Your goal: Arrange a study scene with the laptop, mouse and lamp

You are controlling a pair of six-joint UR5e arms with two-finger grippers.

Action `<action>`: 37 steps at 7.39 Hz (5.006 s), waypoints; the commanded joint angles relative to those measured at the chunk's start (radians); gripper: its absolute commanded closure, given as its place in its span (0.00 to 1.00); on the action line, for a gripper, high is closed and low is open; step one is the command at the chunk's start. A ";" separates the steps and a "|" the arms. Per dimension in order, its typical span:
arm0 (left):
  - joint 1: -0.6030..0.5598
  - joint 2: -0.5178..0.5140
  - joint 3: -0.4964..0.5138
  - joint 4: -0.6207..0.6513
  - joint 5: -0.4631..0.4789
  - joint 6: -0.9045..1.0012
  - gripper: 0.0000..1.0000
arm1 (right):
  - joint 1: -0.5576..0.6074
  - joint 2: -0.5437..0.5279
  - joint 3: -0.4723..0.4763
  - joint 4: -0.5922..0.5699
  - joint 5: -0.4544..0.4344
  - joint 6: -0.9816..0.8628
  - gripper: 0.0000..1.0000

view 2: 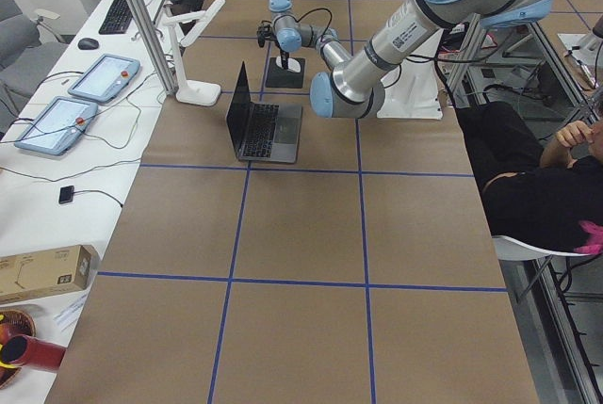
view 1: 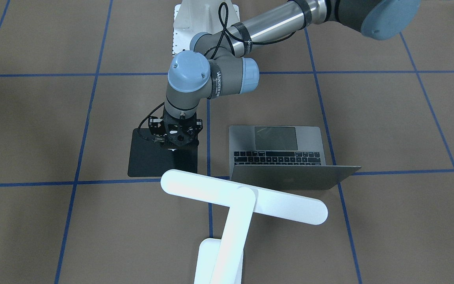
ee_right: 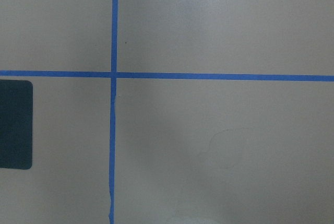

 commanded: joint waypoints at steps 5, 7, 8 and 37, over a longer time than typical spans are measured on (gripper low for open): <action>-0.009 0.004 0.028 0.026 0.014 0.052 0.37 | 0.003 0.003 0.009 0.002 0.000 -0.001 0.00; -0.009 0.004 0.028 0.026 0.014 0.051 0.37 | 0.005 0.004 0.009 0.002 0.000 -0.001 0.00; -0.009 0.004 0.028 0.026 0.014 0.051 0.37 | 0.005 0.004 0.009 0.002 0.000 -0.001 0.00; -1.035 1.172 -0.585 0.465 -0.397 1.617 0.00 | 0.243 -0.319 -0.191 0.298 -0.035 -0.237 0.00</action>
